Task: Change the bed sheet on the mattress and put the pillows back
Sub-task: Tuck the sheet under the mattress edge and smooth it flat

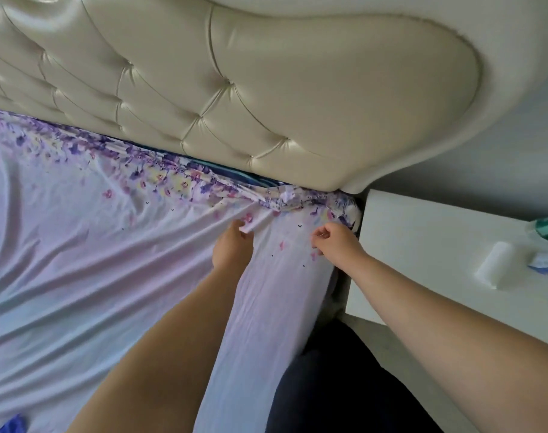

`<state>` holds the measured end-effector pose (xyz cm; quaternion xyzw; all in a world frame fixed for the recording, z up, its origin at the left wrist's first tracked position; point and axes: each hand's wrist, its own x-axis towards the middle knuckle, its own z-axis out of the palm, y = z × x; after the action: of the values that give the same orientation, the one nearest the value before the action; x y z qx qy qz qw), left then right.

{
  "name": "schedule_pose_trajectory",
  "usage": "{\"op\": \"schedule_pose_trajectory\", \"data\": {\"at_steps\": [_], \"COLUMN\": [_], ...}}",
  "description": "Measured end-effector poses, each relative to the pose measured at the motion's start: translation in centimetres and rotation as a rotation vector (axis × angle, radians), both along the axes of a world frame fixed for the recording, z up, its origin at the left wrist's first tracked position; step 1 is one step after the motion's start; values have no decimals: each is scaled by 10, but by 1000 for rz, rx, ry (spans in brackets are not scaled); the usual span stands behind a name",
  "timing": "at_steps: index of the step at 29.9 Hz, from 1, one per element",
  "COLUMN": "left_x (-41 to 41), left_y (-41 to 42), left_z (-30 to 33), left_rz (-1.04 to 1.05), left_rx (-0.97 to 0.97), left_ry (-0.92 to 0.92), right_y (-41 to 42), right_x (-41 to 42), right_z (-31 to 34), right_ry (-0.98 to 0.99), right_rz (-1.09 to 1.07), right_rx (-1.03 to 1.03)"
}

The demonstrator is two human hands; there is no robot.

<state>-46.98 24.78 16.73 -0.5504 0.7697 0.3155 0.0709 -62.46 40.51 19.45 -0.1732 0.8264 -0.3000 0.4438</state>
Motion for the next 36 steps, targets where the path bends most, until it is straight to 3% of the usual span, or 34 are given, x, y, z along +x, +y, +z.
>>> {"op": "schedule_pose_trajectory", "data": {"at_steps": [4, 7, 13, 18, 20, 22, 24, 27, 31, 36], "left_x": [-50, -74, -119, -127, -124, -123, -117, -96, -59, -48], "left_y": [-64, -112, -204, -226, -231, -236, -240, -248, -282, -290], "left_z": [-48, -86, -146, -161, -159, -158, -156, -152, -172, -185], "left_rz": [224, 411, 630, 586, 695, 804, 622, 104, -516, -769], "left_rx": [121, 202, 270, 504, 539, 440, 96, -247, -419, -459], "left_ry": [119, 186, 86, -101, -21, 209, 304, 152, -266, -756], "right_y": [-60, -89, -131, -158, -162, -162, -162, -163, -160, -146], "right_x": [-31, -45, -70, -80, -85, -90, -91, -94, -96, -99], "right_z": [-54, -100, -196, -213, -217, -224, -223, -226, -246, -268], "right_ry": [-480, -633, -613, -829, -925, -952, -963, -859, -242, 77], "right_rz": [-583, -831, -912, -947, -959, -975, -952, -924, -551, 35], "right_rx": [-105, -147, -49, -140, -171, -162, -167, -243, -78, 30]}}
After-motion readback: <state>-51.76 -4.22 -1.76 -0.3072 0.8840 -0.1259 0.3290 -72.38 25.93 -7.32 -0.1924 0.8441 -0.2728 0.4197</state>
